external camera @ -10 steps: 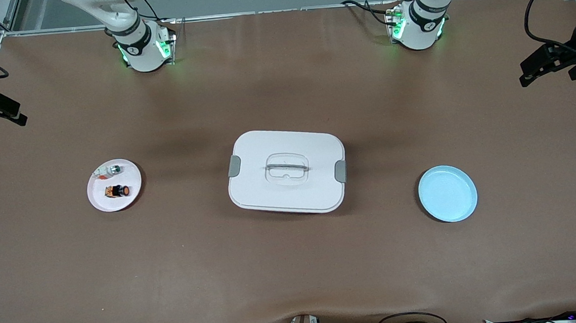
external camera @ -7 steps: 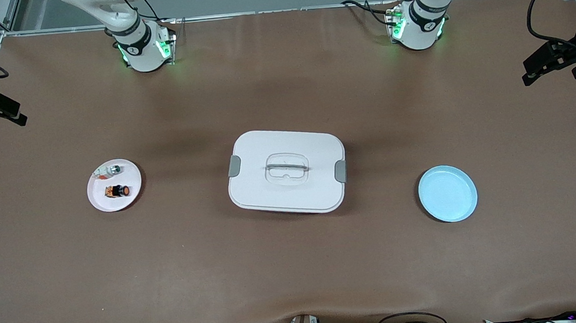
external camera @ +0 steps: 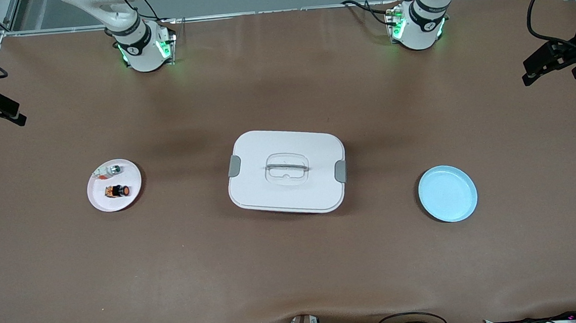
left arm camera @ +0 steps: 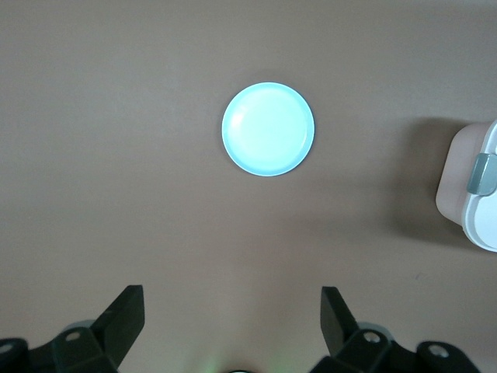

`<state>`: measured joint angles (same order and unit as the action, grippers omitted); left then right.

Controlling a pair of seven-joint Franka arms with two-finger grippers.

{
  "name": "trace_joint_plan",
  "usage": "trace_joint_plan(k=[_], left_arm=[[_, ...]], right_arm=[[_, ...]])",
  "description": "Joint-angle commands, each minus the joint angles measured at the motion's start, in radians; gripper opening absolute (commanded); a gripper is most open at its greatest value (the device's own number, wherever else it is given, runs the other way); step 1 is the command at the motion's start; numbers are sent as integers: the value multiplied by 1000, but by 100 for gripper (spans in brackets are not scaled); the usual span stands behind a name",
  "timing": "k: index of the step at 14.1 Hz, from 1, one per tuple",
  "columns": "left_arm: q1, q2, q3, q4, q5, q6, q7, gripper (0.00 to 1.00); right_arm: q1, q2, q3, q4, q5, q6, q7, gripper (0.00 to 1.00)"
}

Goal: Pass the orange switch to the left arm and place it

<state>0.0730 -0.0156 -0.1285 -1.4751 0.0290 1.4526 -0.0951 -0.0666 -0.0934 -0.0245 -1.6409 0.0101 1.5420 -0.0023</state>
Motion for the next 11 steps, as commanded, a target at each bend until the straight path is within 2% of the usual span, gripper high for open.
trace_joint_plan(k=[1,6,11], left_arm=[[1,-4,3,-2,6,-11,12,100],[1,-1,3,-2,-1,-11,15,100],[2,0,4,-4,-1,-11,23,100]], right_arm=[[-7,-19,6,-10,-12,6,4,100],[-10,-6,5,19,-7,-6,7,100],[-16,49,3,23,-12,-8,1,100]])
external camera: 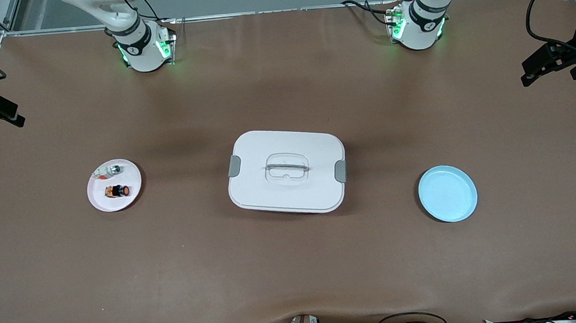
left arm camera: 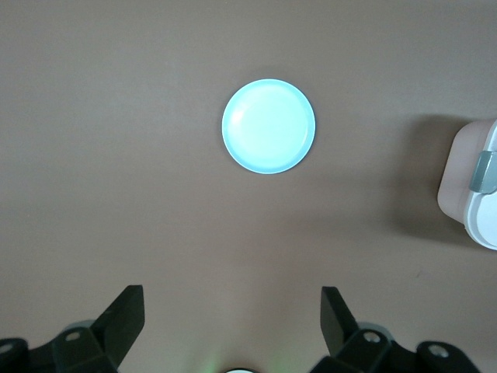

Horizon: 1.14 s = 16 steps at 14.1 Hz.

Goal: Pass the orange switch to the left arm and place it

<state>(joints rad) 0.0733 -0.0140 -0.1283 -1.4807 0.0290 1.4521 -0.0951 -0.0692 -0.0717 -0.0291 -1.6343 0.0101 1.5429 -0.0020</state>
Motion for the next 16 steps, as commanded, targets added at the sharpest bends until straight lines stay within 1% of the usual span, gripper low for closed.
trace_joint_plan(k=[1,3,5,11,13,16], left_arm=[[2,-1,4,2,0,-9,23,100],[0,3,4,3,0,-9,23,100],[0,5,4,3,-1,-9,23,100],[0,3,3,3,0,-10,25,100],[0,5,3,3,-1,-9,23,100],[-1,5,3,5,-4,-7,21,100]], right_arm=[[-17,33,6,16,-12,-9,2,100],[-18,68,6,18,-15,-6,4,100],[-18,82,5,27,-15,3,4,100],[-24,196,3,51,-18,5,-16,100],[-17,227,5,47,-13,51,-15,100],[-18,240,6,-14,2,141,-15,100]])
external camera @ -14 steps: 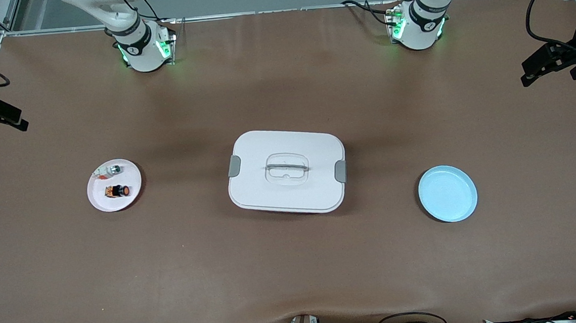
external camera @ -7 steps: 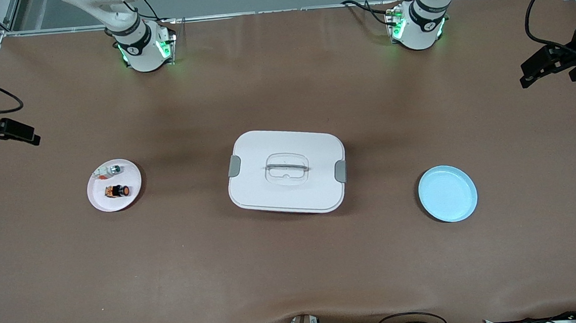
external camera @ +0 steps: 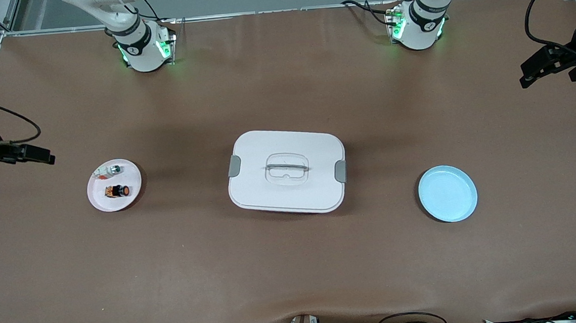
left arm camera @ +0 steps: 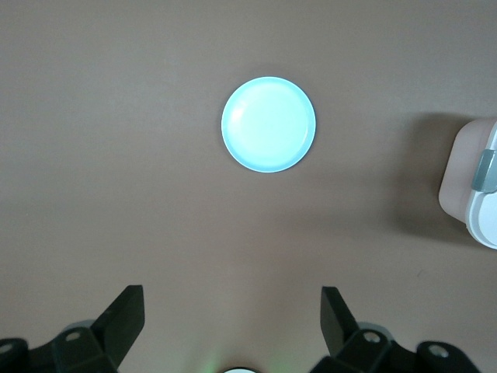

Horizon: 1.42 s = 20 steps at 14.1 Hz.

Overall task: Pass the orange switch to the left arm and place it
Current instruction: 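Lower the right gripper over the orange switch on the white plate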

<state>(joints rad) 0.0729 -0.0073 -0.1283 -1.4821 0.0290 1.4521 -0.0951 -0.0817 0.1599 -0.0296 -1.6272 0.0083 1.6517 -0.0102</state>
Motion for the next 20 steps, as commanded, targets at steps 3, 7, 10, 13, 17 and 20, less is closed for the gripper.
trace_joint_plan(k=[3,7,10,13,17,20], left_arm=[[-1,-2,3,6,-6,-7,21,100],[-1,-3,3,5,-6,-9,20,100],[-1,-8,3,5,-6,-10,25,100],[-2,-5,1,5,-6,-10,25,100],[-1,4,1,5,-7,-10,25,100],[1,4,1,6,-7,-10,25,100]], right_arm=[[-4,9,7,-120,19,127,-8,100],[-23,9,8,-298,39,333,-33,100],[-24,24,8,-398,39,468,-42,100],[-50,72,8,-399,45,493,-114,100],[-53,157,8,-398,127,577,-175,100],[-49,200,8,-399,128,625,-180,100]])
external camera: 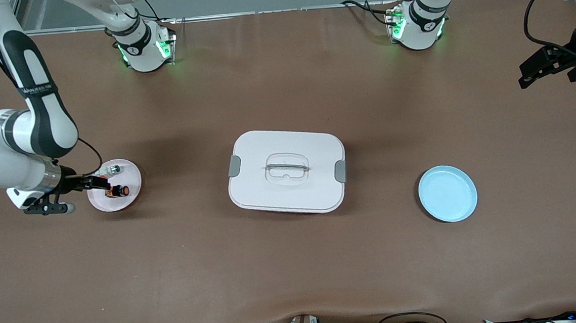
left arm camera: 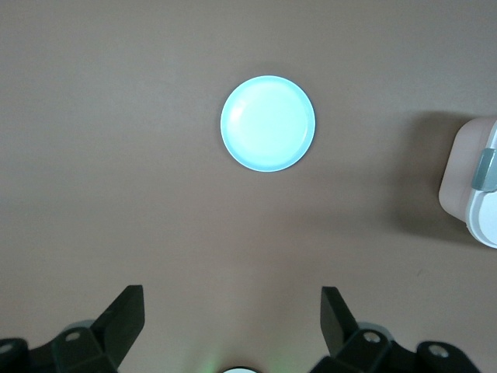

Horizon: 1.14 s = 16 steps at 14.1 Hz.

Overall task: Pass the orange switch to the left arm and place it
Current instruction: 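Lower the right gripper over the orange switch on the white plate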

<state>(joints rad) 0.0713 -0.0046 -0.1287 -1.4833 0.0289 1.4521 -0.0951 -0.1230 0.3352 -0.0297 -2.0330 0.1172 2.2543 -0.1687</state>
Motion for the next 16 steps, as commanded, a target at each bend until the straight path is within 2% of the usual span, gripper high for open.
trace_joint_plan(k=[1,11,16], left_arm=[[1,1,1,8,-7,-10,24,100],[1,0,1,6,-6,-10,24,100],[-1,-2,-2,6,-6,-10,24,100]], right_arm=[[-3,40,10,7,19,42,-34,100],[-4,108,10,-12,21,111,-81,100],[-1,108,10,-49,78,133,-69,100]])
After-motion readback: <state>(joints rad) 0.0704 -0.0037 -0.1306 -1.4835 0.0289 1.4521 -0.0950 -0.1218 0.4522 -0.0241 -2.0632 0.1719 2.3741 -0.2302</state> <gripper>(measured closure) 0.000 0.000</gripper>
